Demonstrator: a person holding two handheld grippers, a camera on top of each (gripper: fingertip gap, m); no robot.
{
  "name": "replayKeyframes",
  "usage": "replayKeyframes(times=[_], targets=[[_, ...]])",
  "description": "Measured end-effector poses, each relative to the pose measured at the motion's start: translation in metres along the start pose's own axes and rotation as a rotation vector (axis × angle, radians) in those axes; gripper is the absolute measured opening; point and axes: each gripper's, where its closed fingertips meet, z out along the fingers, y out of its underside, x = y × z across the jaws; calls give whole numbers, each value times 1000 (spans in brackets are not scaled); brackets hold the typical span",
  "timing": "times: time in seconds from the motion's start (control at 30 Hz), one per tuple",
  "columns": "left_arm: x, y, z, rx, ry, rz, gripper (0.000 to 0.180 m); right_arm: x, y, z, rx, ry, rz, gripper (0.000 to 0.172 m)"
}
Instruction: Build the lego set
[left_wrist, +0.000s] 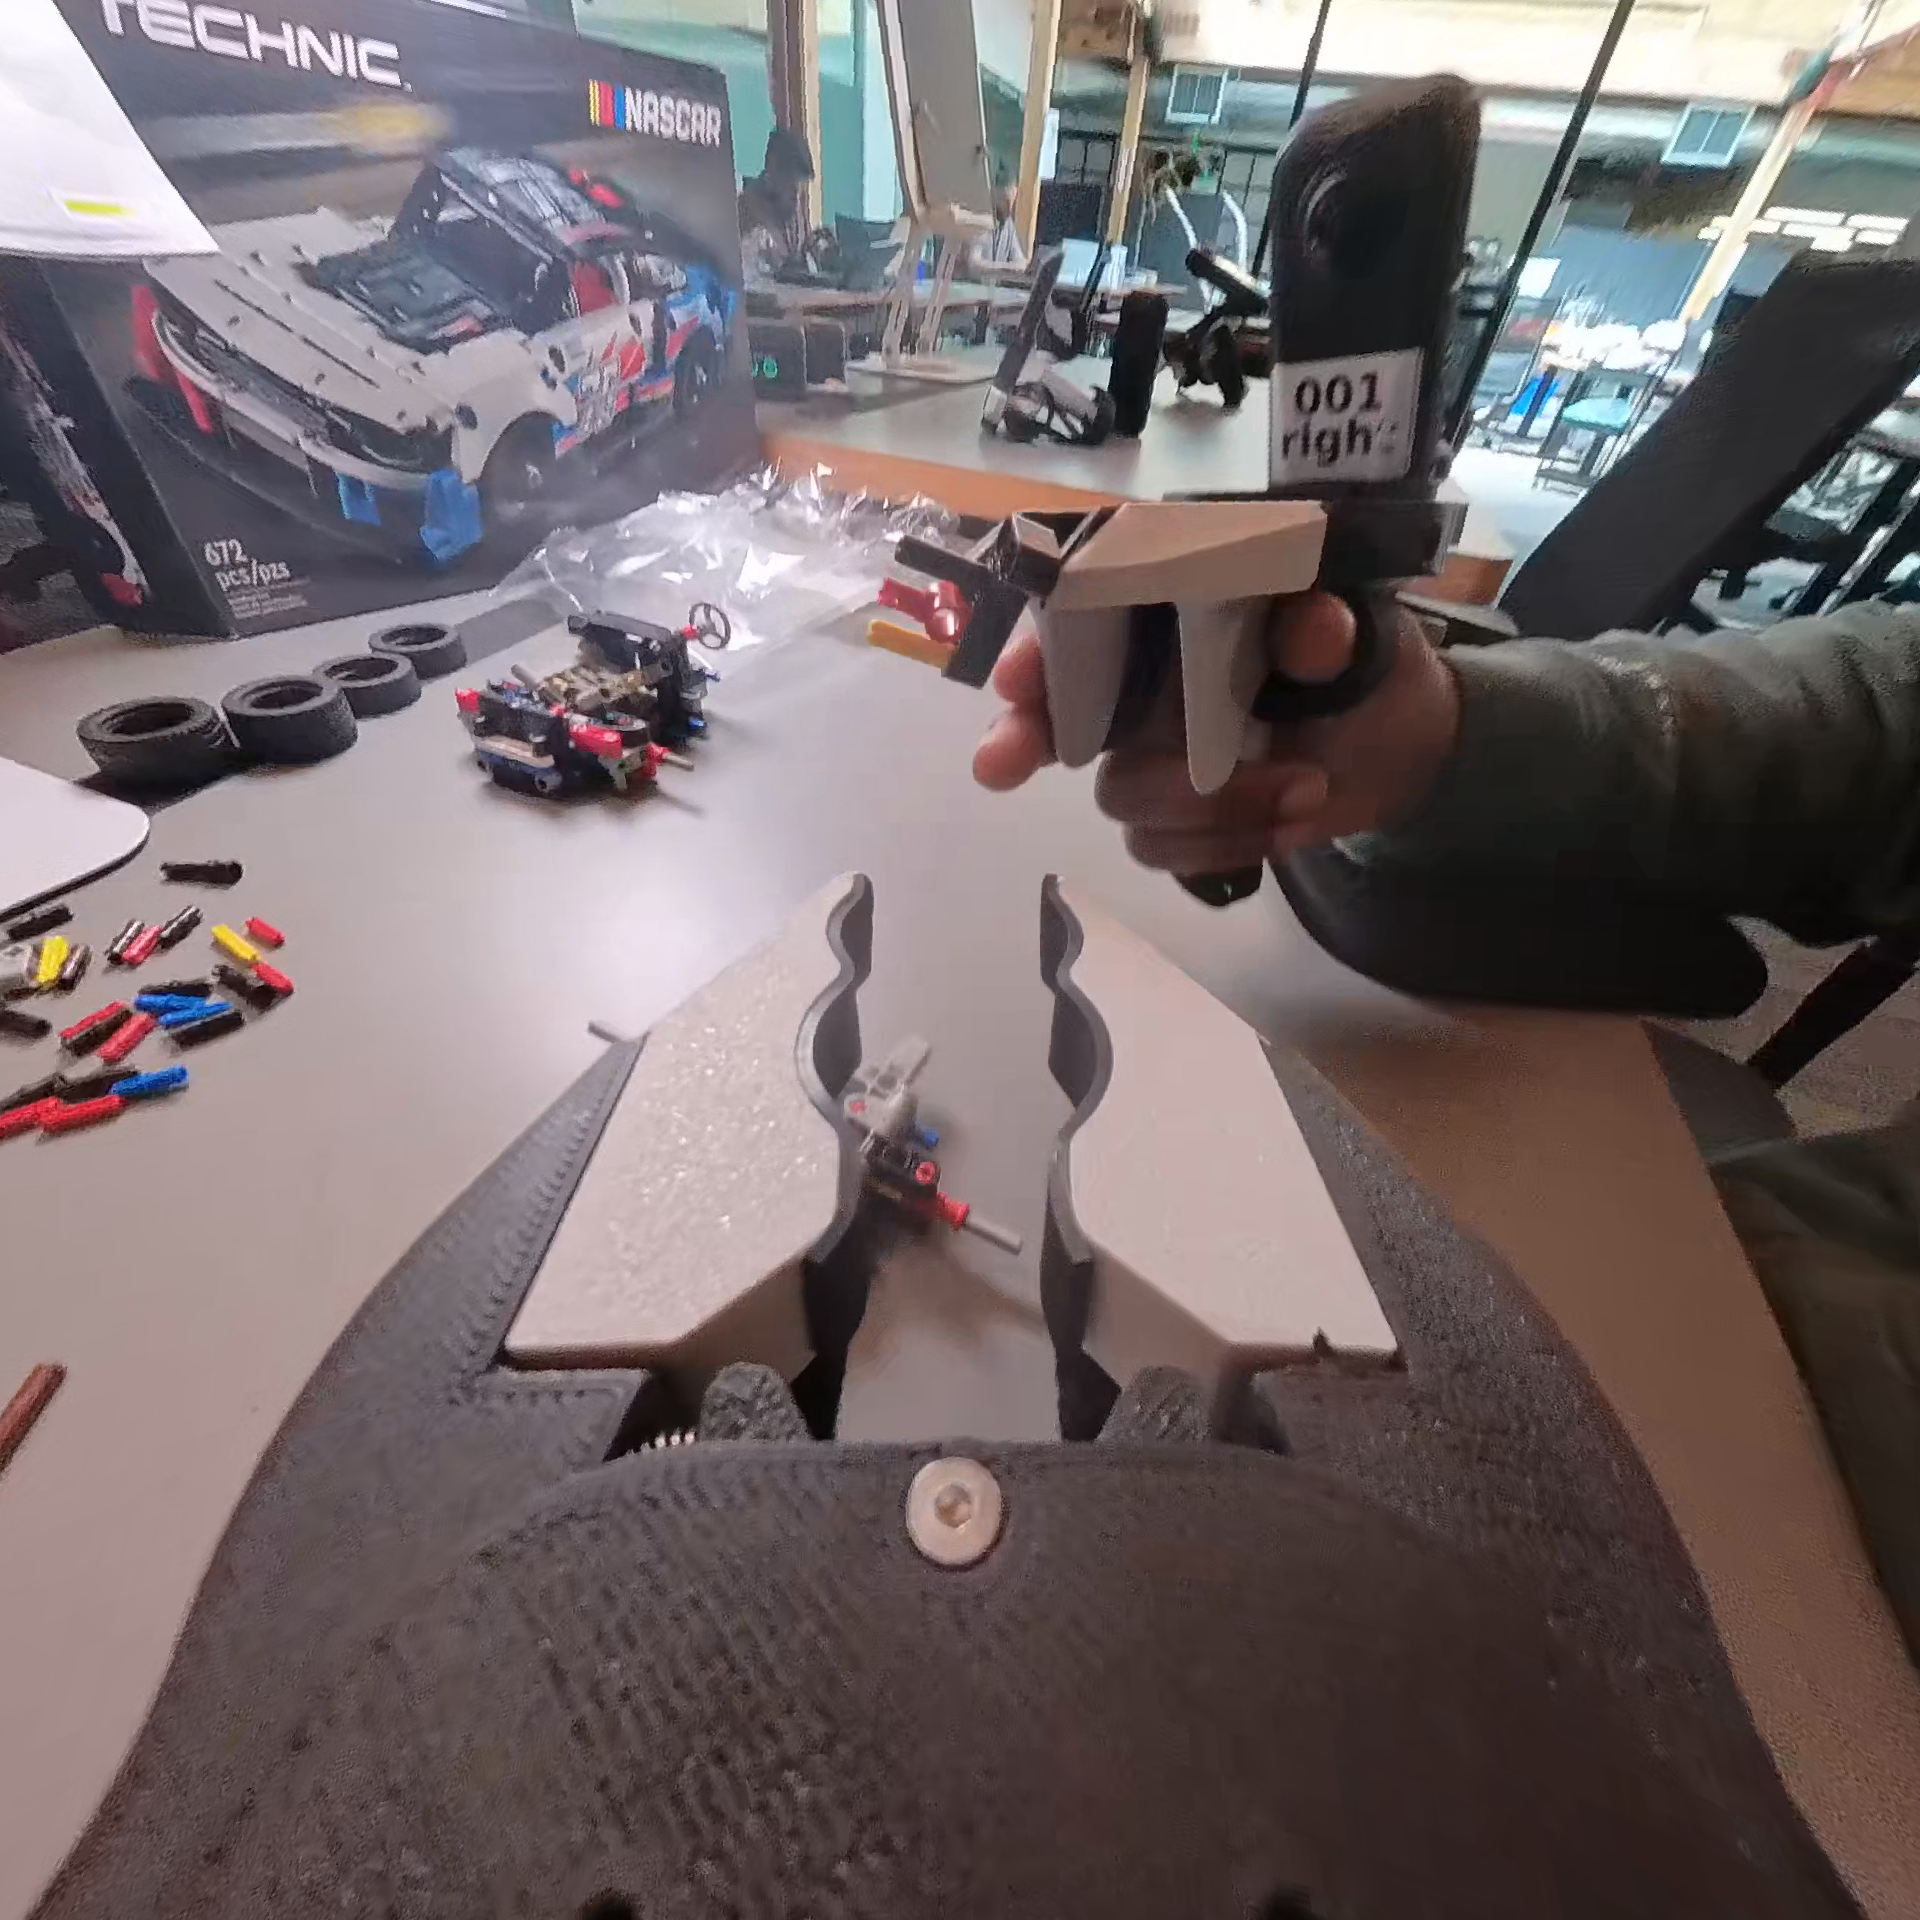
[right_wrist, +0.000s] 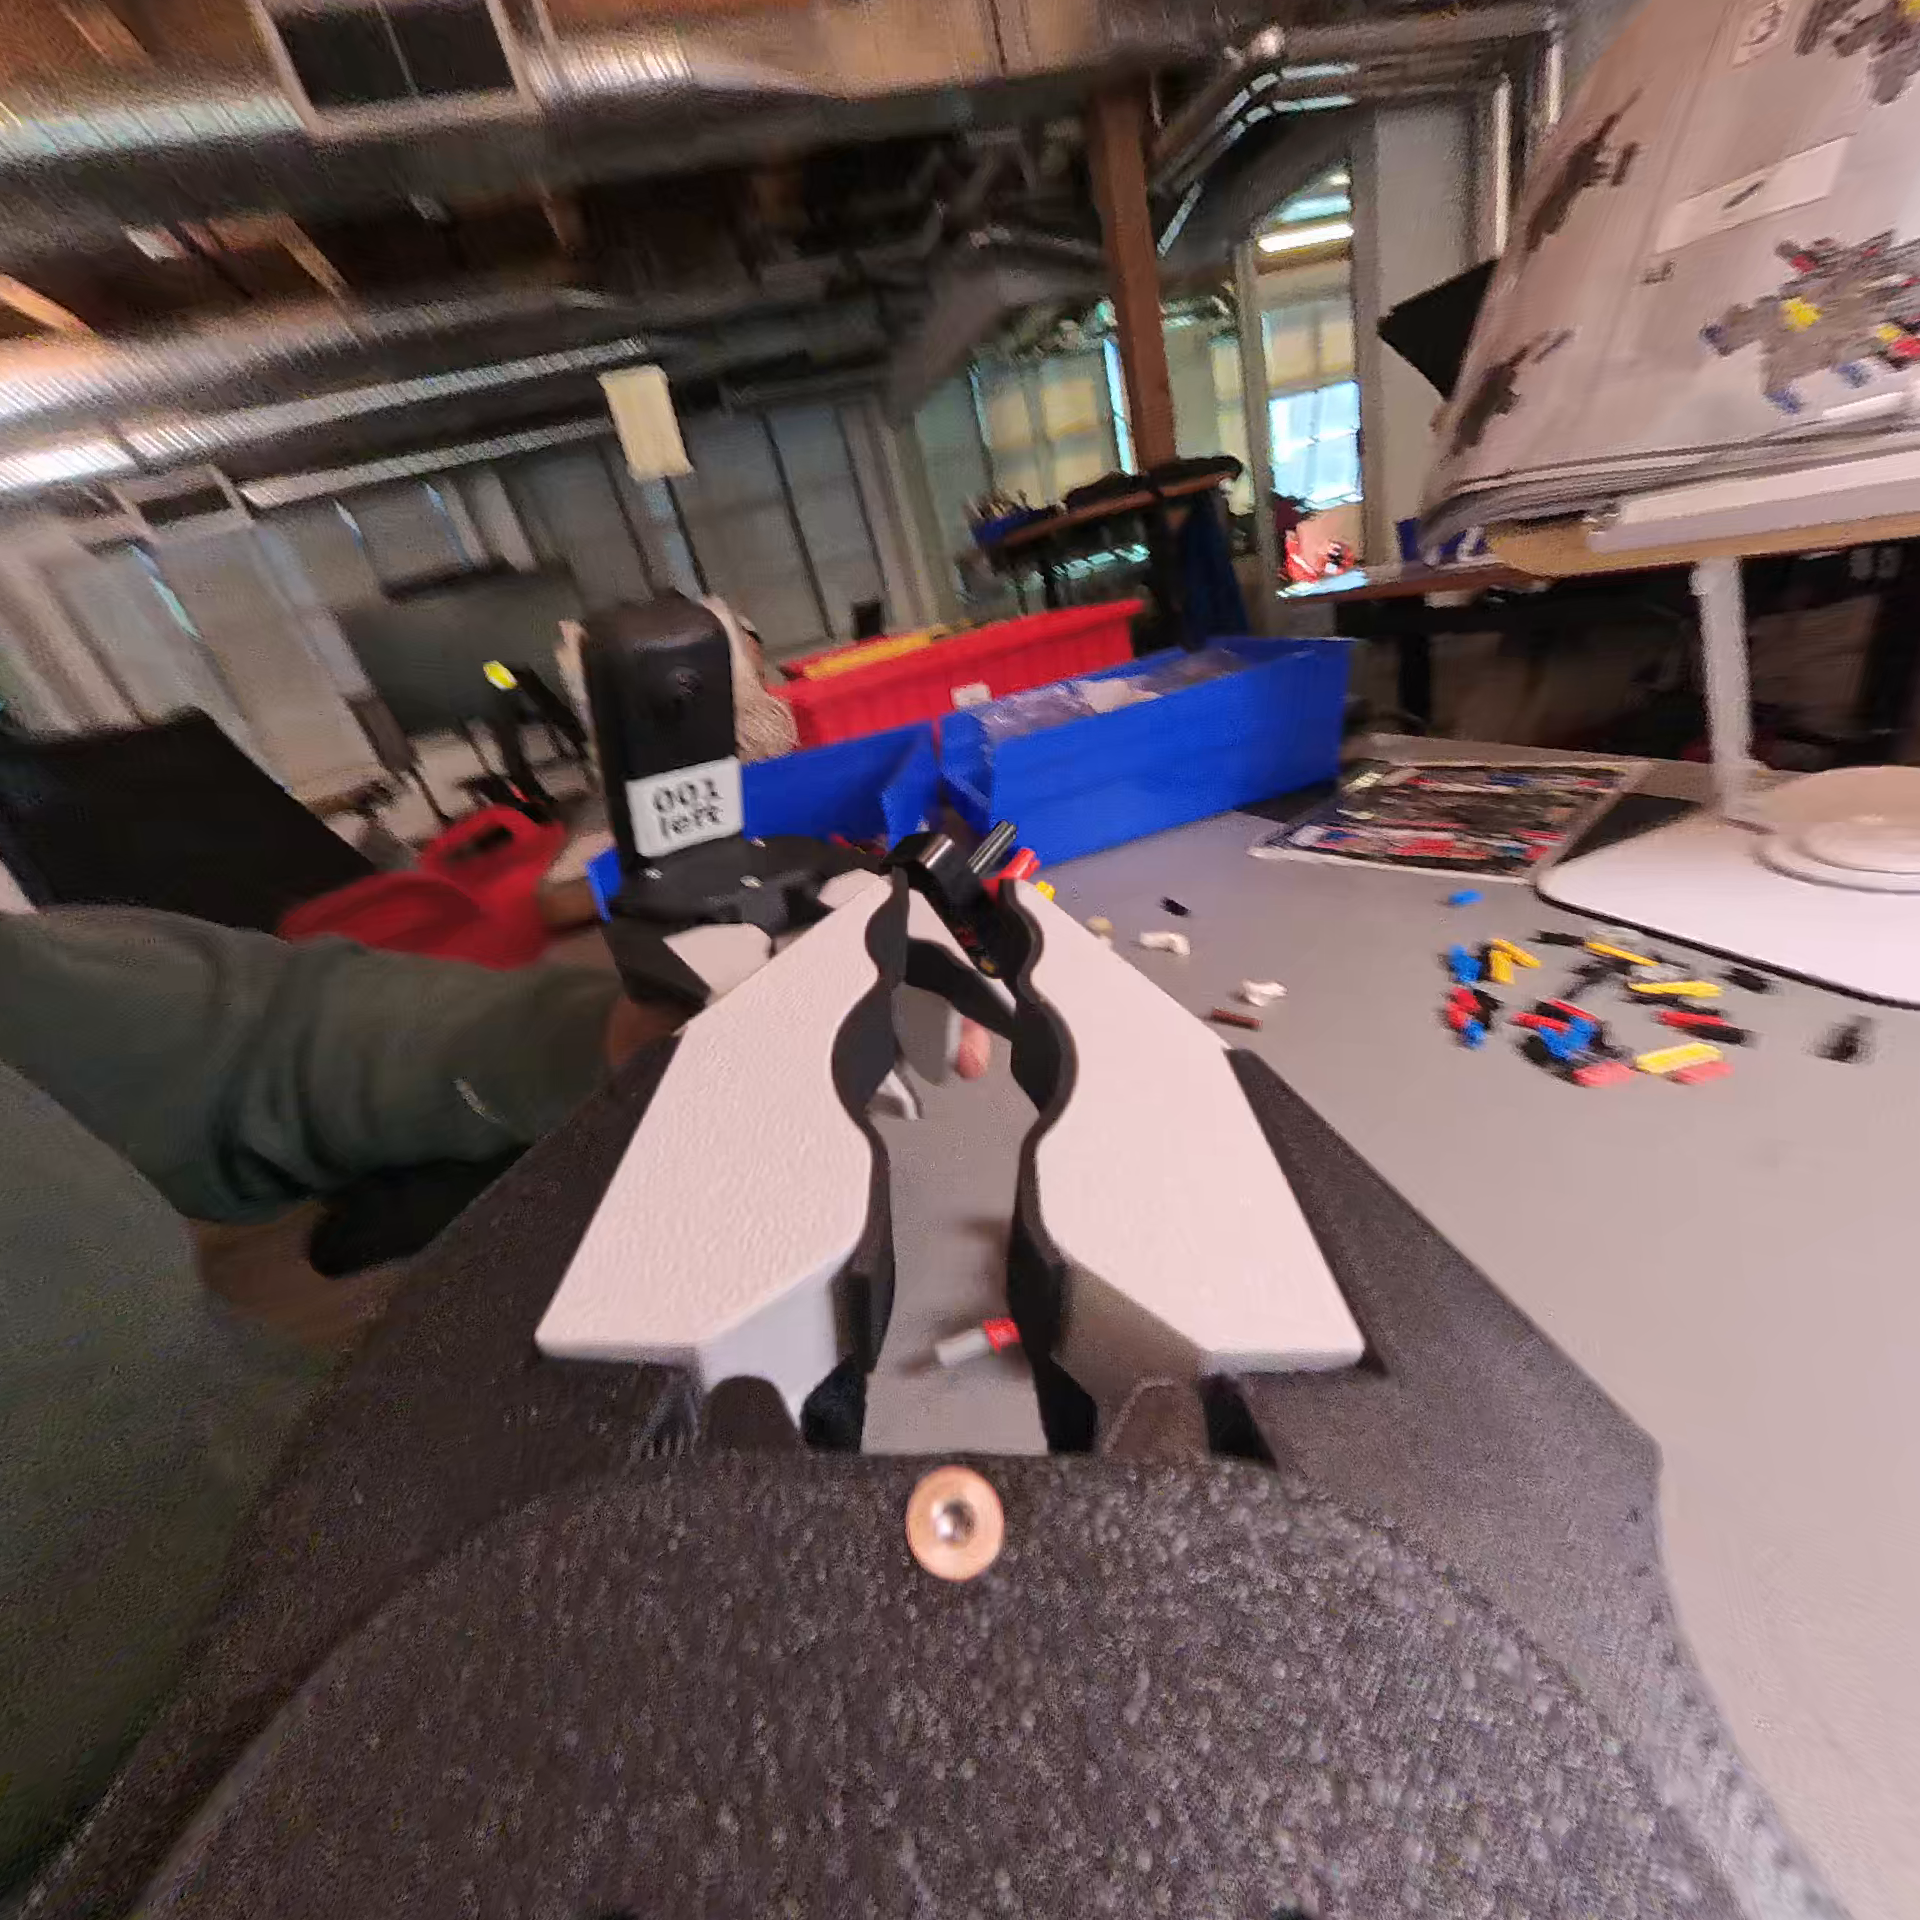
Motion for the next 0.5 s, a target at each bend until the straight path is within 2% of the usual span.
replayKeyframes(times=[0.13,0.33,0.5], targets=[[-2,-15,-2,69,2,-28,32,-13,3,25,51,-124,145,15],[-3,-7,-14,53,27,-10,7,-15,27,27,18,-162,238,15],[1,-8,-15,45,50,2,5,-13,28,19,-15,-159,189,7]])
